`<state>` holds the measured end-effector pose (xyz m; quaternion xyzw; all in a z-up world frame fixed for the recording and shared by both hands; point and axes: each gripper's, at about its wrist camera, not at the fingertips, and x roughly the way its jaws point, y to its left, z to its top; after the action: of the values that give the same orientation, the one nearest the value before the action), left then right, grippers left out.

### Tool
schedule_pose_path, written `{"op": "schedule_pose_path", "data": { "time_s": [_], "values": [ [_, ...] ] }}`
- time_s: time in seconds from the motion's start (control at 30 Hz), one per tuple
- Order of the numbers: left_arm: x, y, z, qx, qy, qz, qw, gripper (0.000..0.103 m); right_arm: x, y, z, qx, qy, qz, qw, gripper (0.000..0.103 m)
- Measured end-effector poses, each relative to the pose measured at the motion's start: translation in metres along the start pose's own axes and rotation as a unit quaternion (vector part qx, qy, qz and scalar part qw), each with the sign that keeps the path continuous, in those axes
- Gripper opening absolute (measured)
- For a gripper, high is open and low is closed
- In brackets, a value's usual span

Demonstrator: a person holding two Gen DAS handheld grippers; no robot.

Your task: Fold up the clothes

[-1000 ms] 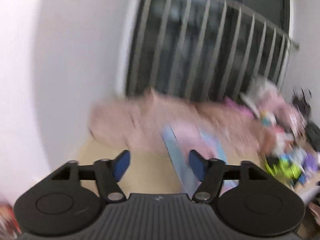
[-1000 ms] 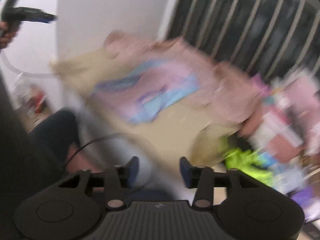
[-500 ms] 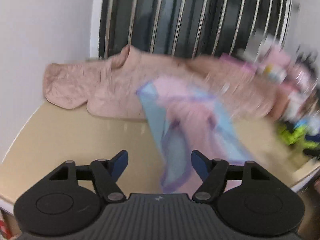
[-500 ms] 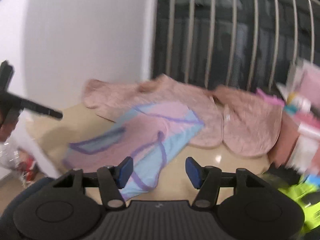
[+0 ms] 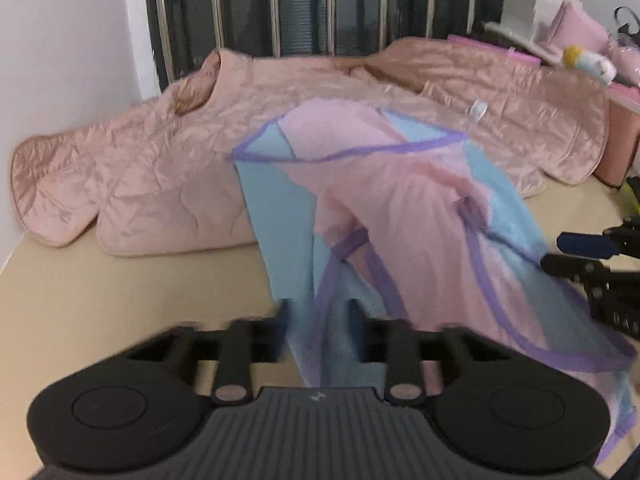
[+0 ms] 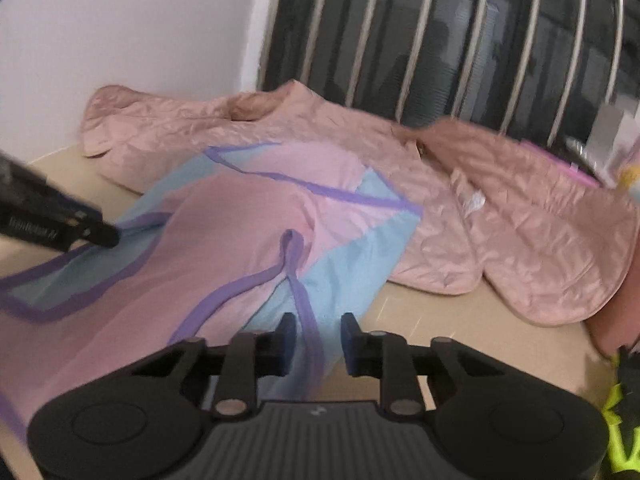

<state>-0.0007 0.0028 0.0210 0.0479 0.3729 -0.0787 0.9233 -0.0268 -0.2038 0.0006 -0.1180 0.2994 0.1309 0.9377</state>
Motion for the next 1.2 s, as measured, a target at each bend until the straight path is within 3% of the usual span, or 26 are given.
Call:
{"op": "schedule_pose_path", "data": {
  "time_s": [0.07, 0.17, 0.2, 0.3, 0.37, 0.47, 0.6, 0.67, 0.77, 0.87, 0.9, 0.93, 1.07, 1.1, 1.2],
  "values": [
    [0.007, 0.007, -0.002, -0.021, 0.006, -0.011, 0.9997, 0.013, 0.012, -0.005, 0.002, 0.022, 0.012, 0.014, 1.000, 0.021],
    [0.006, 0.022, -0.004, -0.064, -0.004, -0.024, 0.9977, 0.003, 0.018, -0.010, 0.001, 0.036, 0.008, 0.036, 0.999, 0.011],
    [0.004, 0.029, -0.005, -0.086, -0.010, -0.027, 0.9959, 0.002, 0.019, -0.011, 0.001, 0.043, 0.008, 0.032, 0.999, 0.002],
    [-0.002, 0.052, -0.005, -0.155, -0.035, -0.035, 0.9867, 0.002, 0.015, -0.027, 0.001, 0.094, 0.001, 0.031, 0.995, 0.000],
    [-0.003, 0.067, -0.004, -0.184, -0.046, -0.020, 0.9817, 0.002, 0.014, -0.039, 0.001, 0.134, -0.001, 0.026, 0.991, 0.000],
    [0.002, 0.082, -0.006, -0.223, -0.041, -0.006, 0.9740, 0.002, 0.015, -0.051, -0.001, 0.165, 0.006, 0.016, 0.986, 0.001],
    [-0.008, 0.088, -0.016, -0.255, -0.034, -0.009, 0.9664, 0.044, 0.004, -0.051, -0.002, 0.161, 0.006, 0.002, 0.987, 0.012],
    [-0.022, 0.084, -0.026, -0.250, -0.036, -0.013, 0.9676, 0.044, -0.012, -0.047, -0.002, 0.153, -0.002, 0.006, 0.988, 0.013],
    [-0.036, 0.074, -0.038, -0.225, -0.022, -0.033, 0.9736, 0.044, -0.037, -0.038, -0.010, 0.159, 0.009, 0.047, 0.986, 0.017],
    [-0.038, 0.058, -0.044, -0.187, -0.004, -0.042, 0.9815, 0.037, -0.049, -0.020, -0.021, 0.143, 0.031, 0.064, 0.987, 0.017],
    [-0.037, 0.055, -0.045, -0.183, 0.000, -0.034, 0.9826, 0.025, -0.050, -0.013, -0.024, 0.129, 0.037, 0.059, 0.989, 0.017],
    [-0.036, 0.052, -0.045, -0.181, 0.004, -0.032, 0.9830, 0.005, -0.051, -0.009, -0.026, 0.121, 0.040, 0.051, 0.991, 0.017],
    [-0.035, 0.052, -0.050, -0.207, 0.015, -0.053, 0.9768, 0.002, -0.052, 0.000, -0.037, 0.105, 0.045, 0.038, 0.993, 0.016],
    [-0.037, 0.052, -0.051, -0.212, 0.013, -0.049, 0.9760, 0.001, -0.053, 0.001, -0.039, 0.105, 0.044, 0.032, 0.993, 0.004],
    [-0.044, 0.056, -0.057, -0.234, 0.011, -0.042, 0.9712, 0.001, -0.057, -0.012, -0.041, 0.135, 0.060, 0.026, 0.989, 0.001]
  ]
}}
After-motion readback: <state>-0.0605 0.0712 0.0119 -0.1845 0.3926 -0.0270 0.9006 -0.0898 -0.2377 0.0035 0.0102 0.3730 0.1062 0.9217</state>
